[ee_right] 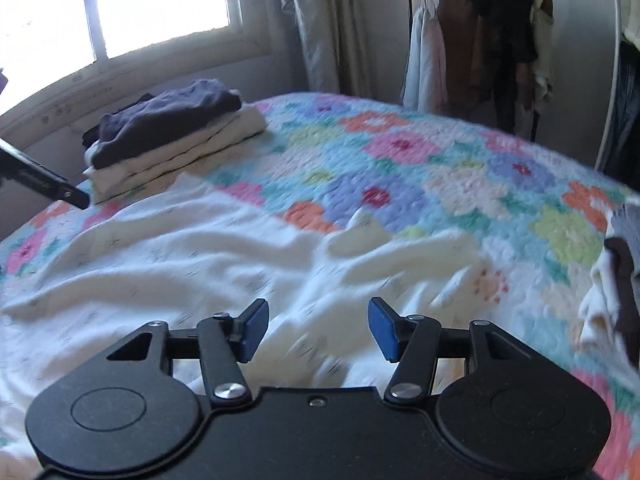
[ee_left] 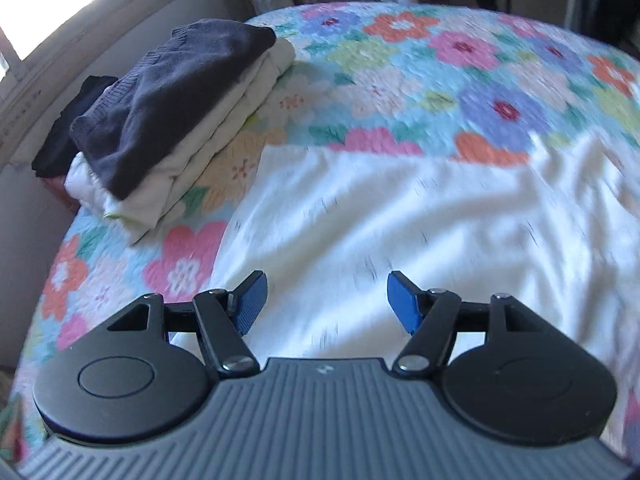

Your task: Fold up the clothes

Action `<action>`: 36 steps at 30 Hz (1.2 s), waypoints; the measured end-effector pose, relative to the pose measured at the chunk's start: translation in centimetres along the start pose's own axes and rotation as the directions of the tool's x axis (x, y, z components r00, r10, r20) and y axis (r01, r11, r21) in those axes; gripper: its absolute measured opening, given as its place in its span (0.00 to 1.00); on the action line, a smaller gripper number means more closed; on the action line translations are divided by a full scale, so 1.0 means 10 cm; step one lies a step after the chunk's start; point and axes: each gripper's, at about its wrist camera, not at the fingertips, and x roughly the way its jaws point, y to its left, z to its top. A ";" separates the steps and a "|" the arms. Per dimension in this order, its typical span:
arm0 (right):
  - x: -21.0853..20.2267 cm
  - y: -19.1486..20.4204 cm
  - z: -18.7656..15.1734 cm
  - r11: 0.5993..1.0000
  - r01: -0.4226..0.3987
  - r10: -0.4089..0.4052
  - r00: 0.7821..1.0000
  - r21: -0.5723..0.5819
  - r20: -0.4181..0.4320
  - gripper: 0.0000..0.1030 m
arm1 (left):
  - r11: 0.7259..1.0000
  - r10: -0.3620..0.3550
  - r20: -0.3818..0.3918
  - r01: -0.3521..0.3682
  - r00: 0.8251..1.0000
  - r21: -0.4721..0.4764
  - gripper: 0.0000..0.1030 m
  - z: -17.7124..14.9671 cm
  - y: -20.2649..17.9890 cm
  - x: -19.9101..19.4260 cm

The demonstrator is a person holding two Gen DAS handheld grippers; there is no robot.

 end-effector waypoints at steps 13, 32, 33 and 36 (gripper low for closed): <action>-0.77 0.82 -0.34 0.997 -0.076 0.079 0.992 0.033 -0.098 0.68 | 0.948 -0.090 0.020 0.079 0.996 0.308 0.81 -1.16 -0.43 -1.41; -1.56 1.38 -0.85 0.994 -0.058 0.062 0.997 0.089 -0.040 0.72 | 0.936 -0.226 -0.025 0.224 0.974 0.273 0.81 -2.17 -0.76 -1.72; -1.57 1.40 -0.86 0.995 -0.058 0.062 0.997 0.085 -0.042 0.72 | 0.934 -0.241 -0.034 0.241 0.970 0.265 0.81 -2.19 -0.76 -1.71; -1.55 1.48 -0.90 0.996 -0.064 0.068 0.996 0.060 -0.054 0.75 | 0.931 -0.240 -0.047 0.243 0.970 0.273 0.81 -2.29 -0.79 -1.66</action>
